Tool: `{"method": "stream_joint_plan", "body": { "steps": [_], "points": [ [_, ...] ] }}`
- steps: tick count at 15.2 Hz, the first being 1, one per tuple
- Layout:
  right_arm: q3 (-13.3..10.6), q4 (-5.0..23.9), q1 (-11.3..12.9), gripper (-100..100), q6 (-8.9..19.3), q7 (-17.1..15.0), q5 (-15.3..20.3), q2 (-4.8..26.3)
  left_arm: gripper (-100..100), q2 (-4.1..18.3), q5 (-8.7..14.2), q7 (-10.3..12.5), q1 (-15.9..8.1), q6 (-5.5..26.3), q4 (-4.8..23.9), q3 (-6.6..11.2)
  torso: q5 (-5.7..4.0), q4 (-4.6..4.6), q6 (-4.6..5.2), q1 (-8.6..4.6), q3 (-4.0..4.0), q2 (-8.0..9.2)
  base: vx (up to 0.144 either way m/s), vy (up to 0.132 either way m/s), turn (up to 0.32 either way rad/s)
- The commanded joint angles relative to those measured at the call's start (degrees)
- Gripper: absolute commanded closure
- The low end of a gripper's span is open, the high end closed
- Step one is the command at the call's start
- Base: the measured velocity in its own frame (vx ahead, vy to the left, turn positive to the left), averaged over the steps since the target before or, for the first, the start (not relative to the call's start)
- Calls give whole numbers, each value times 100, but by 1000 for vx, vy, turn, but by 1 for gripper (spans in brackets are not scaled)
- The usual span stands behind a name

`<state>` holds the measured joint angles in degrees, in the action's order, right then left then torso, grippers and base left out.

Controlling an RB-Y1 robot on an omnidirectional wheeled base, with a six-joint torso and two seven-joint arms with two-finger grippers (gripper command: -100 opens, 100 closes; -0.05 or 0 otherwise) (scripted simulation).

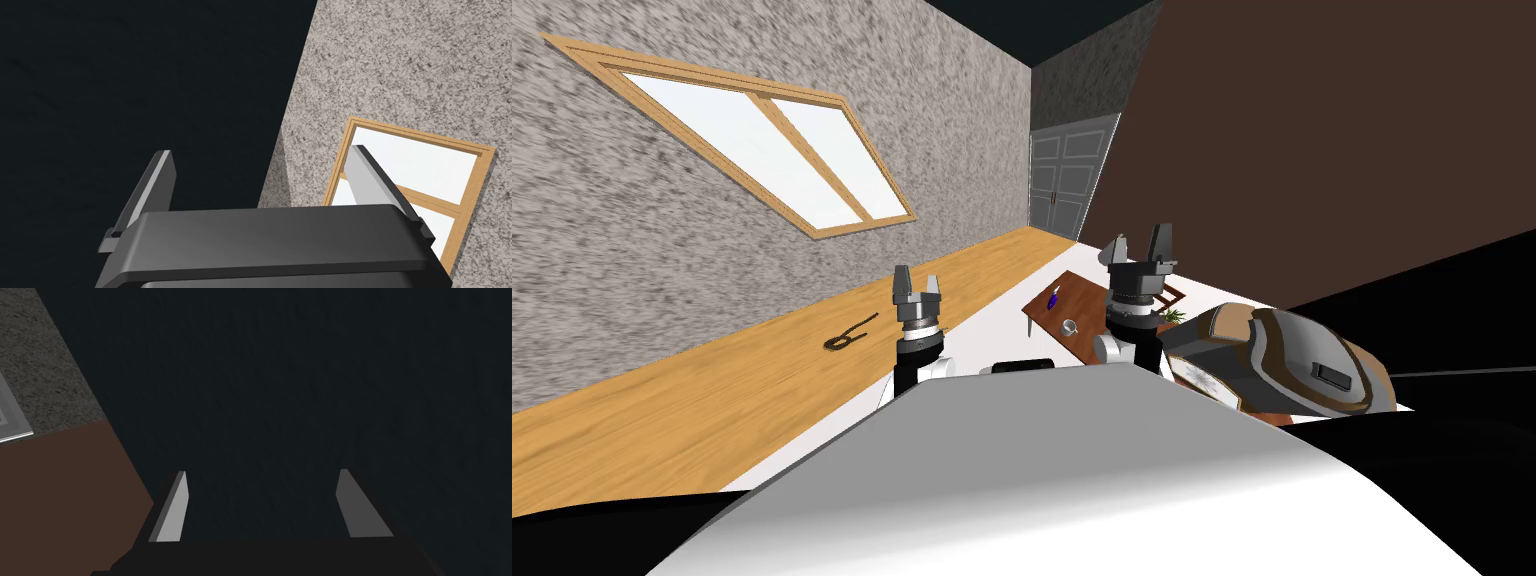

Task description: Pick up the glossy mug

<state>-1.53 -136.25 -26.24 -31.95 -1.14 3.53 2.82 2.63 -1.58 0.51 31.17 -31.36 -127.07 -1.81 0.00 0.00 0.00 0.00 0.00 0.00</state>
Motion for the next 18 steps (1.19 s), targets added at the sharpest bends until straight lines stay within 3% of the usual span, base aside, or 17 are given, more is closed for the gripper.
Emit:
{"method": "stream_joint_plan", "body": {
  "steps": [1, 8, 9, 10, 11, 14, 16, 17, 18],
  "points": [
    [121, 131, 66, -100, 147, -148, -2, 206, 0, 0, 0, 0, 0, 0, 0, 0, 0, 0, 0, 0, 0, 0, 5, 23, 38],
    [708, 685, 362, -100, 824, -852, -10, 575, 0, -1, 0, 0, 0, 0, 0, -1, 8, -2, -1, 38, -5, -9, 15, 82, 41],
    [708, 685, 362, -100, 824, -852, -10, 575, 0, -1, 0, 0, 0, 0, 0, -1, 8, -2, -1, 34, -5, -8, 9, 63, 31],
    [875, 829, 442, -100, 1010, -1044, -12, 638, 0, -1, 0, 0, 0, 0, 0, -1, 7, -2, -1, 29, -4, -7, 13, 72, 47],
    [875, 829, 442, -100, 1010, -1050, -12, 638, 0, -1, 0, 0, 0, 0, 0, -1, 6, -2, -1, 30, -5, -7, 15, 72, 38],
    [1250, 1142, 622, -100, 1374, -1430, -15, 756, 0, -1, 0, 0, 0, 0, 0, -1, 6, -2, -1, 27, -5, -8, 14, 67, 47],
    [1250, 1142, 622, -100, 1421, -1490, -15, 756, 0, -1, 0, 0, 0, 0, 0, -1, 6, -2, -1, 25, -5, -9, 17, 48, 22],
    [1456, 1311, 721, -100, 1642, -1690, -18, 812, 0, 0, 0, 0, 0, 0, 0, 0, 5, -2, 0, 20, -5, -8, 16, 45, 39],
    [1456, 1311, 721, -100, 1644, -1730, -18, 812, 0, -1, 0, 0, 0, 0, 0, -1, 4, -2, 0, 18, -5, -8, 15, 47, 44]
  ]
}}
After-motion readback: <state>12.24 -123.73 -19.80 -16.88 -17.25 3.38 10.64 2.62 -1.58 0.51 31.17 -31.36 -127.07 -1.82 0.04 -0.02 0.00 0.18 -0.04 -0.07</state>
